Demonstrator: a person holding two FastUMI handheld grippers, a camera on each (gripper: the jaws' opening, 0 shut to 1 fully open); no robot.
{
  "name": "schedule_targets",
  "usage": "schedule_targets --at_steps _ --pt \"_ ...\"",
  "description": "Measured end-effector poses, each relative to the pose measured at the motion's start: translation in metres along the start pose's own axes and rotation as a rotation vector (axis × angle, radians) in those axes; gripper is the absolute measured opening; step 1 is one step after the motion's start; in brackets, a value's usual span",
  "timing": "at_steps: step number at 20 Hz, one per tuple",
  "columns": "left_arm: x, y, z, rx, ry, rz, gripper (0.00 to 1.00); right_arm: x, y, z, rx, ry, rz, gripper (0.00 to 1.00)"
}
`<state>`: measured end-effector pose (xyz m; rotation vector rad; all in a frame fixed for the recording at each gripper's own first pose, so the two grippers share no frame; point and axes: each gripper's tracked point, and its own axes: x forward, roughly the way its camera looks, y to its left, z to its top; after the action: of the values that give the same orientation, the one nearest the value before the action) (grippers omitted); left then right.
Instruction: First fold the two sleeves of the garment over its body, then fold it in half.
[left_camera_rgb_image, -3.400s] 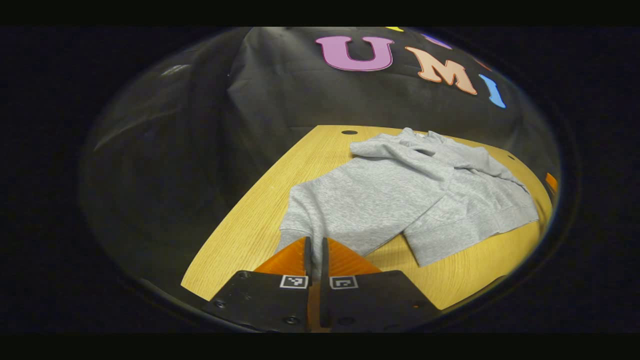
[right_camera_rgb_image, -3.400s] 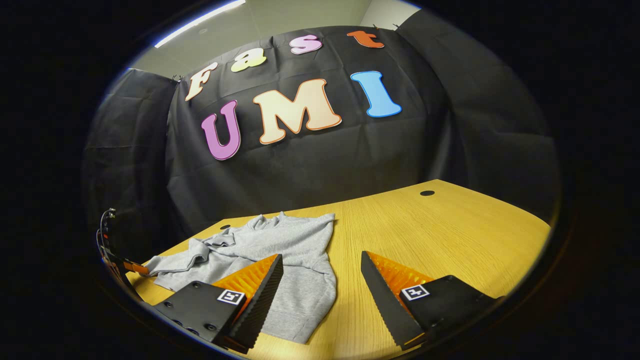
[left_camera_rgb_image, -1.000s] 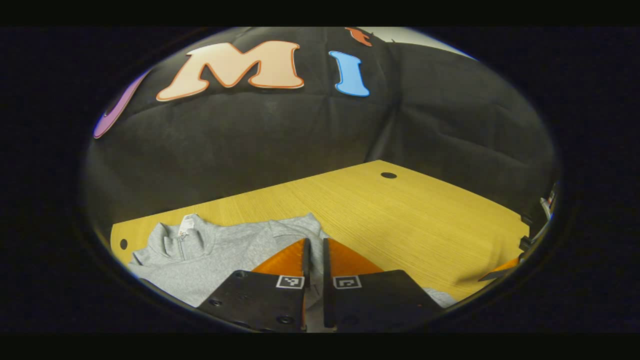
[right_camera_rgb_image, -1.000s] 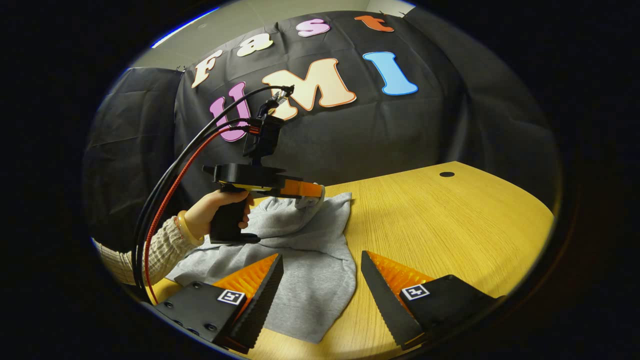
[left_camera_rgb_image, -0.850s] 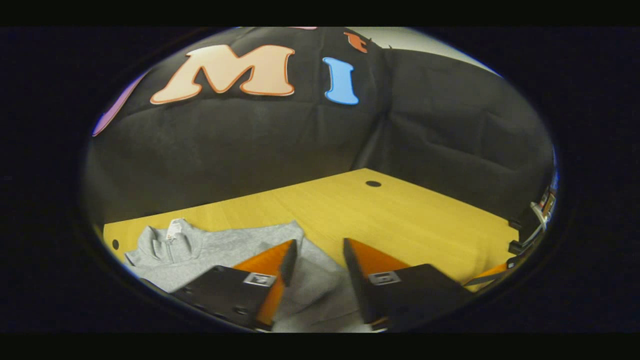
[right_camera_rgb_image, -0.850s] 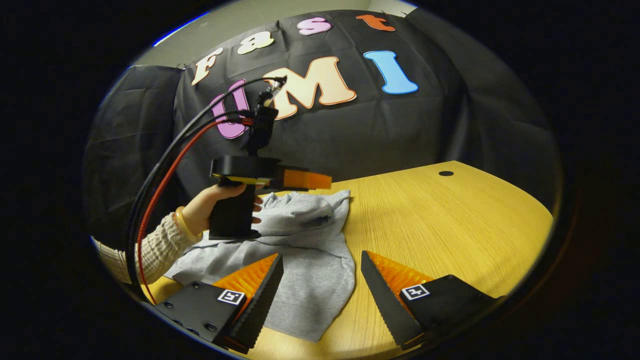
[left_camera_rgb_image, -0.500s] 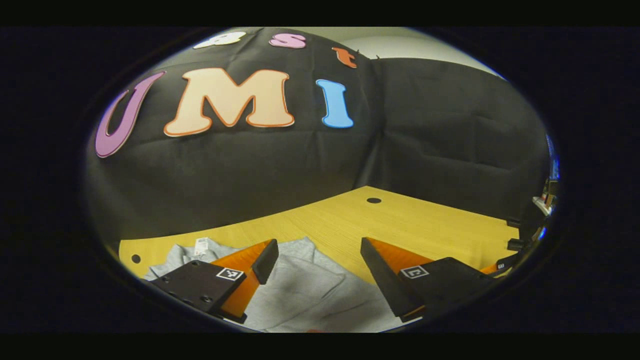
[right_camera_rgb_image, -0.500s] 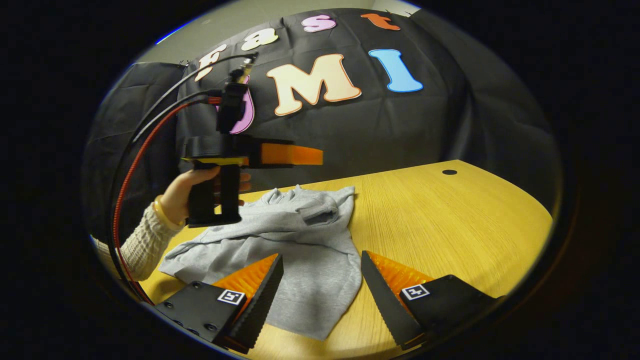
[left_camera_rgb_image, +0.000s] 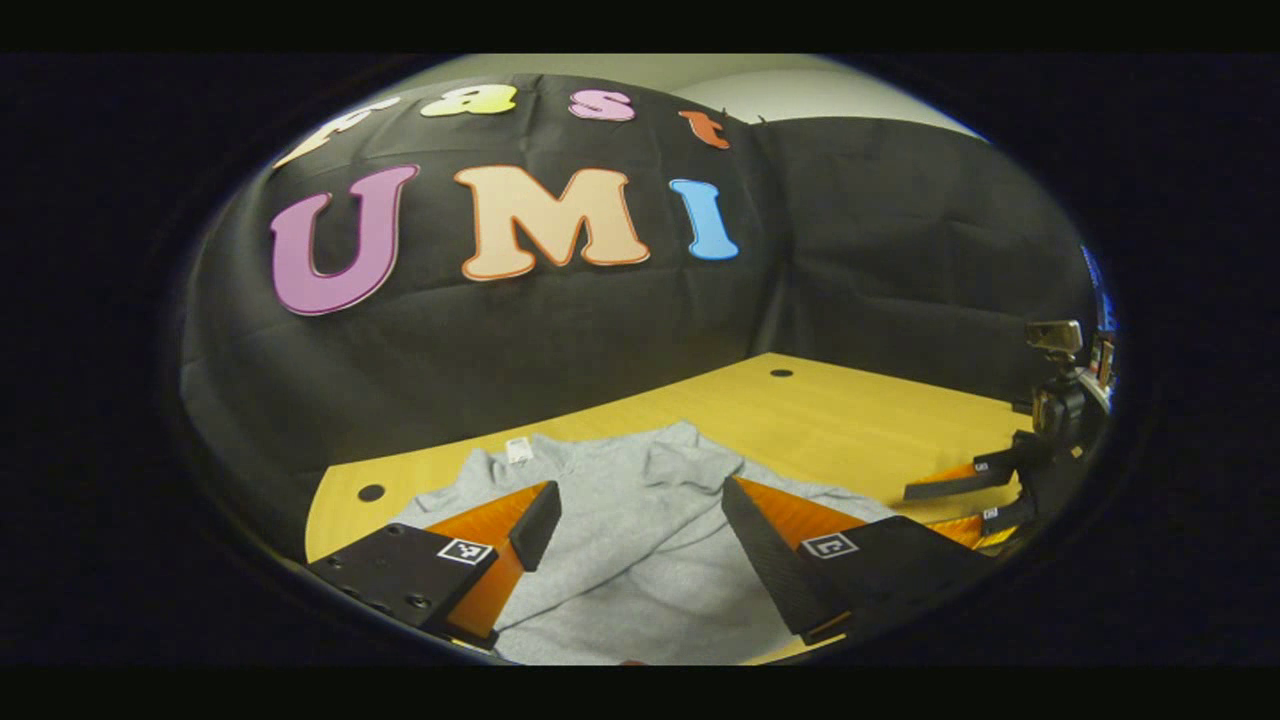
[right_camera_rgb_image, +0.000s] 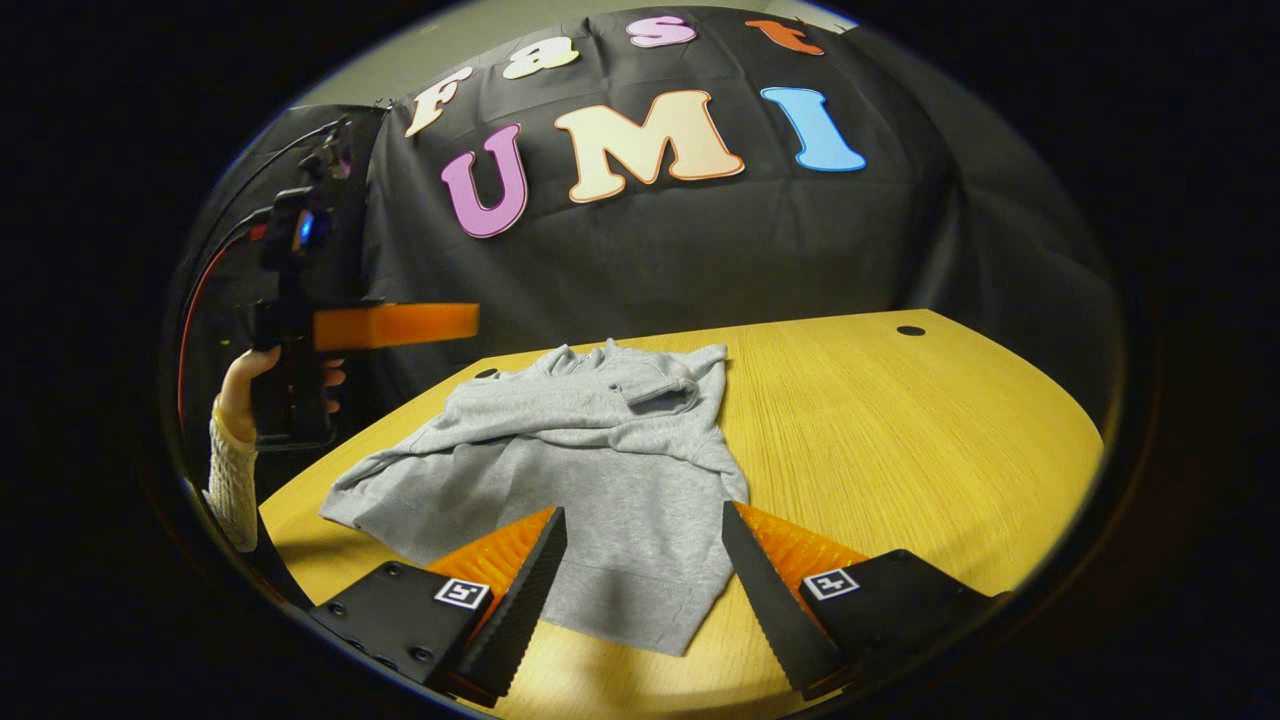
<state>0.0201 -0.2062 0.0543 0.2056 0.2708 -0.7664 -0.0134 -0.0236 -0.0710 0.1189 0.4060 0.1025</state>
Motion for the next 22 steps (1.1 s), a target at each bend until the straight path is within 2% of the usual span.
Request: schedule_targets --at_steps 1,2,3,9,12,13,14,15,22 --pt "-0.015 0.007 -0.013 0.001 0.021 0.019 0.91 0.000 0.002 -0.002 -0.007 0.008 -0.001 0.98" --pt "-0.027 0.013 -0.027 -0.006 0.044 0.039 0.96 0.001 0.003 -0.006 -0.012 0.017 -0.001 0.93" --pt "-0.040 0.018 -0.039 -0.020 0.066 0.055 0.96 0.001 0.005 -0.009 -0.017 0.026 -0.002 0.98" --pt "-0.093 0.042 -0.112 -0.114 0.193 0.143 0.96 -0.004 0.008 -0.027 -0.037 0.077 -0.009 0.98" --pt "-0.111 0.038 -0.149 -0.144 0.267 0.157 0.96 -0.007 0.006 -0.035 -0.048 0.107 -0.019 0.98" --pt "-0.117 0.038 -0.157 -0.148 0.281 0.163 0.96 -0.010 0.005 -0.035 -0.052 0.105 -0.025 0.98" --pt "-0.120 0.038 -0.160 -0.152 0.286 0.172 0.96 -0.010 0.003 -0.036 -0.057 0.110 -0.035 0.93" --pt "-0.124 0.039 -0.165 -0.159 0.293 0.178 0.96 -0.008 0.002 -0.038 -0.056 0.123 -0.038 0.98" --pt "-0.133 0.038 -0.190 -0.207 0.346 0.200 0.96 -0.013 0.000 -0.051 -0.074 0.190 -0.044 0.98"
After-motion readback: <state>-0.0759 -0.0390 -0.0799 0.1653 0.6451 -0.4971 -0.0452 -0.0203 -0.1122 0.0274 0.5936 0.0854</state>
